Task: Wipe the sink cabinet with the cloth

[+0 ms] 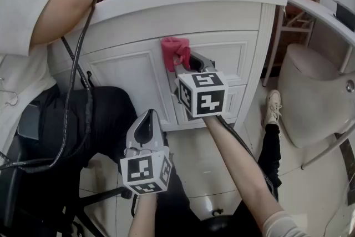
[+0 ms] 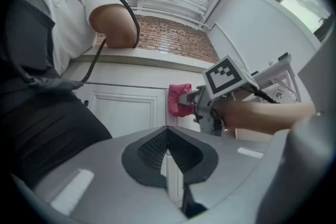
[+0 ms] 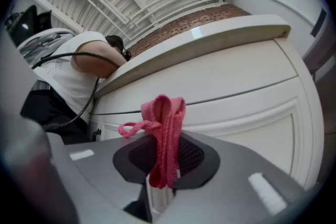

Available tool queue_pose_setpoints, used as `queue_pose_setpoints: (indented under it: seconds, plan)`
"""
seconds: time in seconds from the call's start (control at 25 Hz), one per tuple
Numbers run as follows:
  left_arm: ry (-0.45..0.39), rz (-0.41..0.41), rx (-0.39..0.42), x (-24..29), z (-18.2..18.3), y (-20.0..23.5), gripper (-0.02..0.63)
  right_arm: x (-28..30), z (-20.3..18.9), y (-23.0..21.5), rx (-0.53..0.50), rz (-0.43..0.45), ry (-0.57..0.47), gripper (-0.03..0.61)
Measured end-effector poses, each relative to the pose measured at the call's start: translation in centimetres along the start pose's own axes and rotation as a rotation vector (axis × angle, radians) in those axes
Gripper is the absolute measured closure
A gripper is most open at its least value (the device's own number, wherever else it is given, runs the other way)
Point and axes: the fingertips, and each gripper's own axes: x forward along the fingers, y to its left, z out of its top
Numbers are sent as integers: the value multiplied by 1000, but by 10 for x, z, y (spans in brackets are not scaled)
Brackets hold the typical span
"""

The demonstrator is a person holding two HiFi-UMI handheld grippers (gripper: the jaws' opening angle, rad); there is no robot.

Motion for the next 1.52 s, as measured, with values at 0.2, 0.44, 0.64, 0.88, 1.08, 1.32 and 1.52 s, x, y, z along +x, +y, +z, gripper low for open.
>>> queue_pose_setpoints:
  seconds: [0.2, 0.44, 0.64, 0.88, 1.08, 1.32, 1.52]
  plan:
    - [-13, -84, 4, 36, -11, -65, 599, -43, 19, -102, -89, -109, -41, 511]
    - [-29, -212, -44, 72, -25, -155, 598, -109, 26, -229, -101, -322, -30, 512]
    - [-35, -198, -72, 76, -30, -158, 600, -122, 23, -214, -87, -273, -42, 513]
    - [-26, -95, -76, 48, -35, -83, 598, -60, -9, -72, 41, -3, -53, 512]
    - [10, 39, -66, 6, -39, 2, 598, 2, -57, 36, 54, 155, 36, 512]
    - [6, 73, -86, 7, -42, 20, 599, -1, -75, 8, 17, 70, 68, 512]
    - [9, -5, -105, 32, -51, -34, 599, -47, -46, -82, 45, -39, 5, 506]
